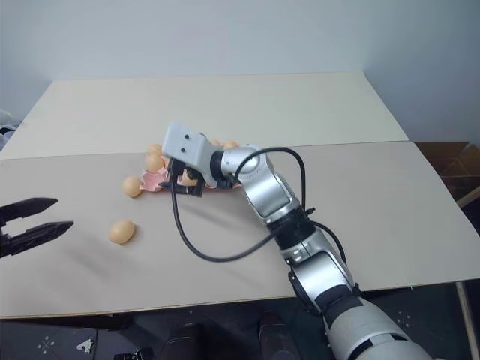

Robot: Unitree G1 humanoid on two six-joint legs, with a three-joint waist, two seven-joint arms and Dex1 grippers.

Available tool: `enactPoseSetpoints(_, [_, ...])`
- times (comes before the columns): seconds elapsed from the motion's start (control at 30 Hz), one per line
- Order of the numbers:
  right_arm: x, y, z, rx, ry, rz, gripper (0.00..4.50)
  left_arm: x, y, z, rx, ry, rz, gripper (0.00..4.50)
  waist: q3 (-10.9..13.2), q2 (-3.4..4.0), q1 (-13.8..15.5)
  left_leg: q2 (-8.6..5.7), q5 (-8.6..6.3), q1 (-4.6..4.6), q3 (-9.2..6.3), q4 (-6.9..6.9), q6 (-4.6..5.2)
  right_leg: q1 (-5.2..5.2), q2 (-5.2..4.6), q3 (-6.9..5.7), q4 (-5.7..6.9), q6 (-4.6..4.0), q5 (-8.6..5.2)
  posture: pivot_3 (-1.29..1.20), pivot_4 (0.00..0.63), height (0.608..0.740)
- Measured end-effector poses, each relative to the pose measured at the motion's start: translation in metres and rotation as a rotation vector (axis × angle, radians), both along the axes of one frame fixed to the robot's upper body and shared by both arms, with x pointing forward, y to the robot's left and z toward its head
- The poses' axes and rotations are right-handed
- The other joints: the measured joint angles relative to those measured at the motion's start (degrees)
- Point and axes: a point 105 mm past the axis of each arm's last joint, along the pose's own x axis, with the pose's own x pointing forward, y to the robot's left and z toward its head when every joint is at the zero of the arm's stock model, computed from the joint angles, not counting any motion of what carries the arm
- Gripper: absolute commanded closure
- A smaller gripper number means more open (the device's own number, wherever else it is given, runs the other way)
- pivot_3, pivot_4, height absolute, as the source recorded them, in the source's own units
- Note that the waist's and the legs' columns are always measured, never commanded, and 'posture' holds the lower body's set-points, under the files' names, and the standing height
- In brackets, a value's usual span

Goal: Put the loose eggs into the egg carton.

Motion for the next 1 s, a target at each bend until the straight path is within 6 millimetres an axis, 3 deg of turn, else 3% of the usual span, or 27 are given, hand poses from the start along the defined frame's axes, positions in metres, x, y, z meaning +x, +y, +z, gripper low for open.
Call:
enactPoseSetpoints(0.13, [-0.009,0.003,-0.006,0.003,0.02,0.011,0.03,0.001,-0.005,0.0,0.029,-0.018,-0.003,0.0,-0.03,-0.05,0.79,0.0,0.0,-0.02,-0.02,0.01,-0.01,0.03,0.0,-0.02,-0.22,-0.01,0.0,0.0,0.15,0.74])
enactPoseSetpoints(0.23, [-0.009,-0.008,-0.006,-0.013,0.017,-0.005,0.03,0.006,-0.014,-0.002,0.046,-0.008,-0.006,0.0,-0.05,-0.08,1.6,-0.04,0.0,-0.03,0.0,0.02,-0.02,0.06,-0.06,-0.01,-0.27,-0.01,0.0,0.0,0.15,0.74])
enactPoseSetpoints(0.43, [-0.021,-0.037,0.002,-0.055,0.011,0.072,0.03,0.024,-0.028,-0.035,0.046,0.105,0.054,0.0,-0.07,-0.12,1.85,-0.03,0.0,-0.01,-0.01,0.04,-0.01,0.07,-0.04,-0.01,-0.26,-0.01,0.0,0.0,0.15,0.74])
enactPoseSetpoints(0.63, [-0.026,-0.077,0.004,-0.138,0.047,0.13,0.03,0.046,-0.043,-0.05,0.092,0.127,0.082,0.0,-0.07,-0.12,2.31,-0.04,0.0,-0.02,0.0,0.05,-0.01,0.08,-0.03,-0.01,-0.29,-0.02,0.0,0.0,0.15,0.74])
enactPoseSetpoints(1.0, [-0.014,-0.127,0.014,-0.17,0.215,-0.042,0.03,0.07,-0.053,-0.069,0.15,0.179,0.128,0.0,-0.07,-0.12,3.0,-0.07,0.0,-0.05,0.03,0.13,0.0,0.07,-0.04,0.02,-0.32,-0.02,0.01,0.0,0.15,0.74])
